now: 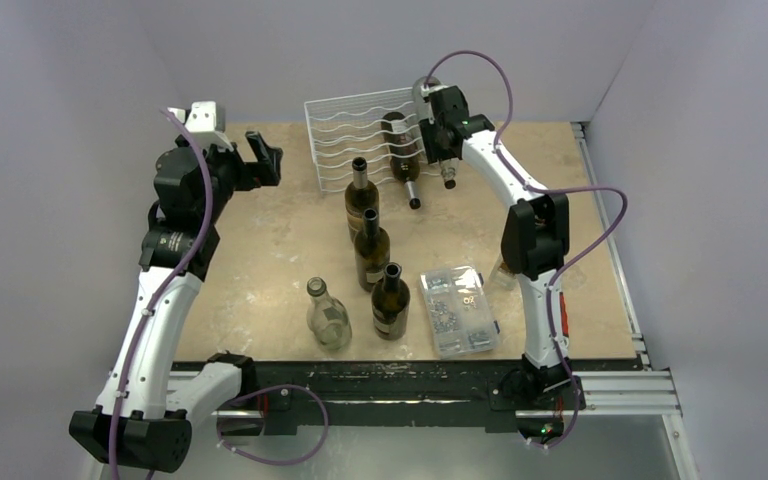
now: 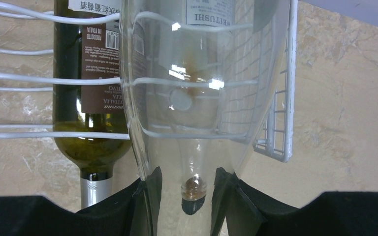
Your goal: Put the wine bottle on the wine rack
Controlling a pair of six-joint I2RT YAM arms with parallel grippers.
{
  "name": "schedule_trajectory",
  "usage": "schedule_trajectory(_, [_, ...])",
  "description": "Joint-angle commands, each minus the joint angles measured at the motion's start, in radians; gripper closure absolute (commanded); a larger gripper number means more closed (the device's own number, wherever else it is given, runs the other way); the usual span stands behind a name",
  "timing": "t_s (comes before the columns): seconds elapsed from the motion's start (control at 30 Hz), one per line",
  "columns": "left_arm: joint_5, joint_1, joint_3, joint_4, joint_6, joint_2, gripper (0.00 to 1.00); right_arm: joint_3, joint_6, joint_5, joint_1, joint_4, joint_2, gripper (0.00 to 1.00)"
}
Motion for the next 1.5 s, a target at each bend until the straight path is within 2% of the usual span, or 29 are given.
schedule_trajectory(0.0, [0.017, 0.008, 0.04, 0.024, -0.025, -0.001, 0.0, 0.094, -0.051, 0.05, 0.006, 0.168, -0.044, 0.54])
schedule_trajectory(0.3, [0.017, 0.009, 0.039, 0.026, -0.028, 0.008, 0.0, 0.104, -0.088, 0.11, 0.006, 0.153, -0.036, 0.25])
schedule_trajectory(0.37, [0.02, 0.009, 0.04, 0.026, -0.029, 0.009, 0.0, 0.12, -0.091, 0.117, 0.006, 0.135, -0.034, 0.22])
schedule_trajectory(0.57, [0.015, 0.009, 0.039, 0.024, -0.025, 0.004, 0.0, 0.101, -0.085, 0.136, 0.022, 0.095, -0.091, 0.2])
schedule_trajectory(0.97, [0.041, 0.008, 0.046, 0.019, -0.033, 0.027, 0.0, -0.12, 0.066, 0.082, 0.093, 0.08, -0.36, 0.19])
schedule_trajectory(1.2, [0.08, 0.008, 0.055, 0.014, -0.056, 0.034, 0.0, -0.222, 0.178, -0.015, 0.209, 0.122, -0.523, 0.19])
schedule_trajectory(1.37, [0.101, 0.008, 0.057, 0.014, -0.066, 0.033, 0.0, -0.32, 0.282, -0.179, 0.247, 0.226, -0.627, 0.19])
schedule_trajectory(1.47, [0.105, 0.009, 0.056, 0.015, -0.067, 0.039, 0.0, -0.353, 0.318, -0.203, 0.288, 0.269, -0.648, 0.18])
